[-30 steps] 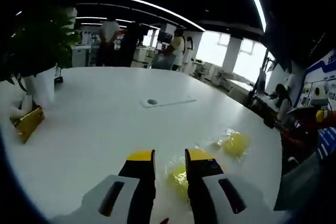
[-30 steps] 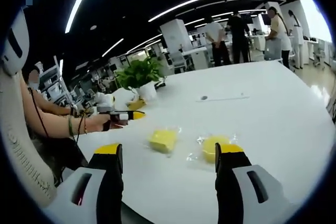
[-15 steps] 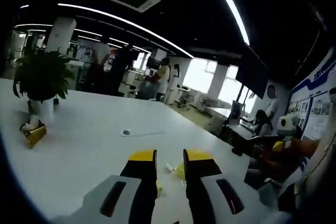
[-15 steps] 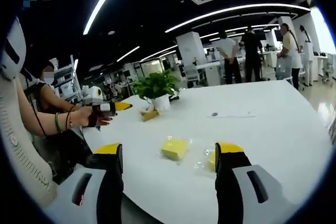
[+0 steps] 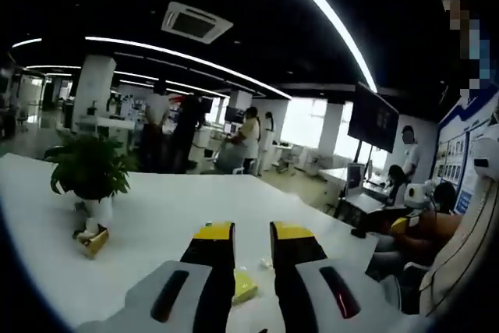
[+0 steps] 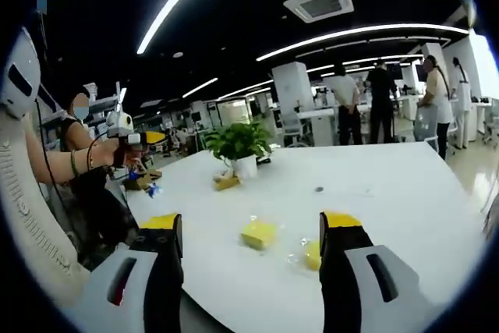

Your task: Compare the silicone blocks by pressing each to a similar depth, holding the contact briefly, and releasing to observe deformation and rebound differences across the visible hardness samples.

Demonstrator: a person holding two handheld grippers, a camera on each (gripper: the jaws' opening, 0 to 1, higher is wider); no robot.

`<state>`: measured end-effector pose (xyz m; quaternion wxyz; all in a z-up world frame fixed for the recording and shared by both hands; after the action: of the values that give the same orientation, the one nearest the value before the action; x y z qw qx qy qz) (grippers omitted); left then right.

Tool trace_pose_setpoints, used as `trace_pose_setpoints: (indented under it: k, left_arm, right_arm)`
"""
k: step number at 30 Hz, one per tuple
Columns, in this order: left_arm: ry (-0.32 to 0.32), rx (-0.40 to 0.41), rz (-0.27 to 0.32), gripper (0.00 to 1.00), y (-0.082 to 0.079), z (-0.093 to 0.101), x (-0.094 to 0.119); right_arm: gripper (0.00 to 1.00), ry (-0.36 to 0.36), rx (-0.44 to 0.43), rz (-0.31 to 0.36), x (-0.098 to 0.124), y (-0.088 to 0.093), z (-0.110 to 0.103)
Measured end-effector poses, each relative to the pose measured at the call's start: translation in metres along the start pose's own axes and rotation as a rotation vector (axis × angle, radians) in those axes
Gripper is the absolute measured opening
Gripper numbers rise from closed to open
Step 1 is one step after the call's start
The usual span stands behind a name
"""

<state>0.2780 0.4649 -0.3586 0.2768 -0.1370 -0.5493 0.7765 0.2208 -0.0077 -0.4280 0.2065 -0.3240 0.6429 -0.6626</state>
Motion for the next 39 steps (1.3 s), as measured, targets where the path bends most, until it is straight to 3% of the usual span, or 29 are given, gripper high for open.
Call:
trace_pose_setpoints:
  k: [5, 8, 13, 19, 21, 28, 39]
  left_arm:
    - [0.014, -0.062, -0.003, 0.18, -0.035, 0.01, 0.004]
    - [0.05, -0.105, -0.006, 0.18, -0.055, 0.026, -0.001]
    - [0.08, -0.207, -0.069, 0.23, -0.061, 0.04, -0.016]
    - [0.102, -0.277, -0.234, 0.35, -0.037, 0.04, -0.05]
    - [0.116, -0.322, -0.272, 0.34, -0.029, 0.04, -0.063]
    - [0.184, -0.284, -0.404, 0.39, -0.001, 0.039, -0.111]
    - [0.25, -0.165, -0.55, 0.42, 0.055, 0.032, -0.187]
  right_arm:
    - [0.67, -0.017, 0.064, 0.04, 0.002, -0.033, 0.009]
    - [0.68, -0.038, 0.131, 0.042, 0.002, -0.059, 0.017]
    - [0.68, -0.075, 0.233, -0.02, 0.001, -0.087, 0.034]
    - [0.65, -0.075, 0.265, -0.062, -0.012, -0.1, 0.06]
    - [0.65, -0.072, 0.288, -0.09, -0.017, -0.098, 0.068]
    - [0.63, -0.075, 0.286, -0.186, -0.04, -0.078, 0.093]
    - [0.63, -0.084, 0.218, -0.22, -0.07, -0.046, 0.12]
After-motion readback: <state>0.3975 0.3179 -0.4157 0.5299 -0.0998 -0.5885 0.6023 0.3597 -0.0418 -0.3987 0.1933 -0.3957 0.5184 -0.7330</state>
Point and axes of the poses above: the point that each gripper's makers call its tool centre point, and the gripper's own axes: x roughly backward along the fingers, z roughly to its right, y roughly out of its underside, the point moved 10 cm from there along x, roughly backward along the fingers, and after that the axes turned 9 degrees about x, right-handed, at the moved point
